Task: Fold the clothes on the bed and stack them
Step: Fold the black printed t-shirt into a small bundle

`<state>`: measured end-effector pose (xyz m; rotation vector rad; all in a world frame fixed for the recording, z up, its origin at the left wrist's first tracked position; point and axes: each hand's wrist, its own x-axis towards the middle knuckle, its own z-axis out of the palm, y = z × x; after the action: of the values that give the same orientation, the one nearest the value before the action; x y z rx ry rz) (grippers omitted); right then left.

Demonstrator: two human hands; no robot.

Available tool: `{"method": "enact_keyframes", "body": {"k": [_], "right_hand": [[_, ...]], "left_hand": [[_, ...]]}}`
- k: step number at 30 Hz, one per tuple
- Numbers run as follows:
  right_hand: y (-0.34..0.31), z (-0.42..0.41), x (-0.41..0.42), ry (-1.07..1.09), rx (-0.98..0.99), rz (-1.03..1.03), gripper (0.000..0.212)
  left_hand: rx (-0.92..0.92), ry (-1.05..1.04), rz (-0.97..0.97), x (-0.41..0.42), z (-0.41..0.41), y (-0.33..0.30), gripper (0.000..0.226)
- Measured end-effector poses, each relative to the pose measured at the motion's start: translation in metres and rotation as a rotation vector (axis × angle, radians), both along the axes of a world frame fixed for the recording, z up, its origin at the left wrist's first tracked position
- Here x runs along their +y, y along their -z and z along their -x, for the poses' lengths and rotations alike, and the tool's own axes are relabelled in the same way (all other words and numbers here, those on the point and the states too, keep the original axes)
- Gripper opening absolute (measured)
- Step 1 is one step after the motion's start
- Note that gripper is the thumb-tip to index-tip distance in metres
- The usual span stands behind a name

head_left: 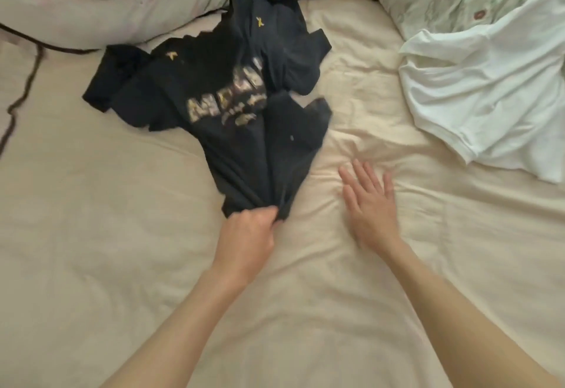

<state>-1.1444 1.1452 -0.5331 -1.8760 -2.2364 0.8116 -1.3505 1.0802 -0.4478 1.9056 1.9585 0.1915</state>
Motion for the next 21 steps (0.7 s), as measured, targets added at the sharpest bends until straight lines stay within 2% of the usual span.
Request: {"method": "enact_keyframes", "body": {"k": [2, 4, 7, 9, 11, 13, 15, 17, 21], "right_hand": [[-0.026, 0.001, -0.024, 0.410, 0.492, 0.265, 0.045], [-0.059, 0.000, -0.060, 0.755, 0.740, 0.504, 0.052], [-0.094, -0.011, -0.106, 0.902, 0.976, 0.971, 0.059], [-0.106, -0.019, -0.122, 0.883, 1.006, 1.124, 0.053], [-0.115, -0.025, -0.135, 0.936, 0.923, 1.111, 0.037], [-0.121, -0.032, -0.144, 1.083, 0.857, 1.003, 0.031], [-0.133, -0.047, -0.151, 1.163, 0.945, 0.945, 0.027], [-0.151, -0.066, -0.163, 1.183, 1.088, 0.976, 0.021], [-0.184, -0.108, -0.198, 1.275, 1.263, 1.041, 0.014]], "left_hand": [[0.007, 0.015, 0.106, -0.046, -0.016, -0.011, 0.009], [0.004, 0.082, 0.229, -0.087, -0.035, -0.019, 0.020], [-0.050, 0.335, 0.410, -0.132, -0.069, -0.043, 0.018], [-0.103, 0.410, 0.492, -0.154, -0.085, -0.060, 0.019], [-0.163, 0.393, 0.533, -0.172, -0.092, -0.072, 0.018], [-0.187, 0.334, 0.509, -0.183, -0.090, -0.078, 0.019], [-0.183, 0.242, 0.458, -0.192, -0.085, -0.083, 0.019], [-0.207, 0.134, 0.440, -0.201, -0.076, -0.089, 0.020], [-0.173, 0.049, 0.410, -0.218, -0.065, -0.103, 0.036]]}}
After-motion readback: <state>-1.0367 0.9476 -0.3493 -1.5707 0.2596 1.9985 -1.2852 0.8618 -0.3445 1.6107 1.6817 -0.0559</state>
